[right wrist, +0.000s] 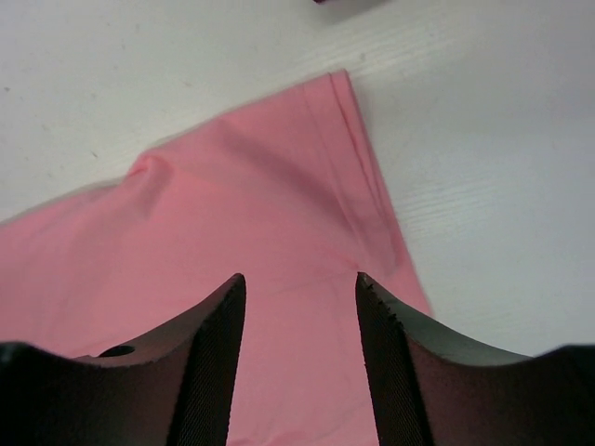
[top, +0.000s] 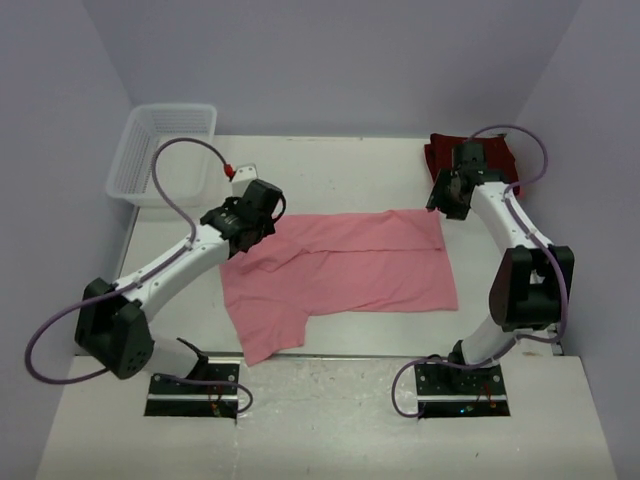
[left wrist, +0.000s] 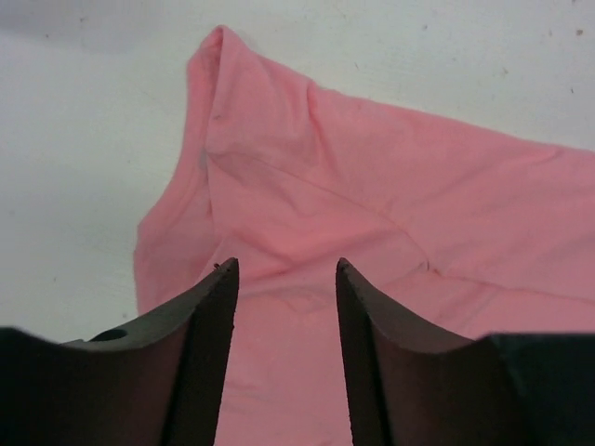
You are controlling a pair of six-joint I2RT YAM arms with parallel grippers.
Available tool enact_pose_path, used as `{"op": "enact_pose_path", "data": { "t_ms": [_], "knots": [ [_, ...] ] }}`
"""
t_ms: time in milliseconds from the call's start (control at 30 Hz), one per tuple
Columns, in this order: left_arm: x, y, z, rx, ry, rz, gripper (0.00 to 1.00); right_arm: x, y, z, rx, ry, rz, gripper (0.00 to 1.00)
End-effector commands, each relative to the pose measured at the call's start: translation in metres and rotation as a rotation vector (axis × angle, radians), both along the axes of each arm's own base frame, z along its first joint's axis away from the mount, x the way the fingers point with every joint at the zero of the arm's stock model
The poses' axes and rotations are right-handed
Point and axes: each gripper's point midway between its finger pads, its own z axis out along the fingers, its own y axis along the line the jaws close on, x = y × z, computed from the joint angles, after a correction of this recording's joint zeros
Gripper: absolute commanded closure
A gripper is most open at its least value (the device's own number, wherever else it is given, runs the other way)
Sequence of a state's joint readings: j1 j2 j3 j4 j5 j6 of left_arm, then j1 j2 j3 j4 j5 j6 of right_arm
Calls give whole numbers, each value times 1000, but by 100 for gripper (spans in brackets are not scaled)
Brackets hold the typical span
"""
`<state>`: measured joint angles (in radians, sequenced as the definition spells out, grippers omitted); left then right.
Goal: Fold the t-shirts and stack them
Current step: Fold the flattened tshirt in 1/3 of the way
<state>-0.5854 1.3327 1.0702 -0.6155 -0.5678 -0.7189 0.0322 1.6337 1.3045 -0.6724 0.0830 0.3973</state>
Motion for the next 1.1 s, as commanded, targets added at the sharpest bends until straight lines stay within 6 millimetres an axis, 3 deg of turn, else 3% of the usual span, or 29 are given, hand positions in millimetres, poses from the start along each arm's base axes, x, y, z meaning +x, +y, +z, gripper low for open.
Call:
{"op": "enact_pose_path", "data": {
  "t_ms": [0, 67, 233, 467, 667, 800, 1067],
  "knots": [
    [37, -1, -15, 42, 22, 52, 55, 28, 9, 3, 43, -10, 39, 48],
    [55, 8, -22, 3, 36, 62, 54, 37, 10, -1, 48, 4, 37, 48],
    [90, 52, -46, 25, 104, 150, 53, 64, 8, -15, 54, 51, 34, 49],
    [123, 57, -58, 5, 131, 121, 53, 73, -2, -23, 24, 88, 16, 50],
    [132, 59, -84, -1, 186, 97, 54, 65, 2, -2, 47, 17, 18, 50],
    [133, 72, -95, 4, 209, 111, 54, 63, 2, 13, 45, -14, 19, 50],
    [141, 80, -113, -12, 233, 105, 56, 61, 4, 19, 53, -30, 26, 50]
  ]
}}
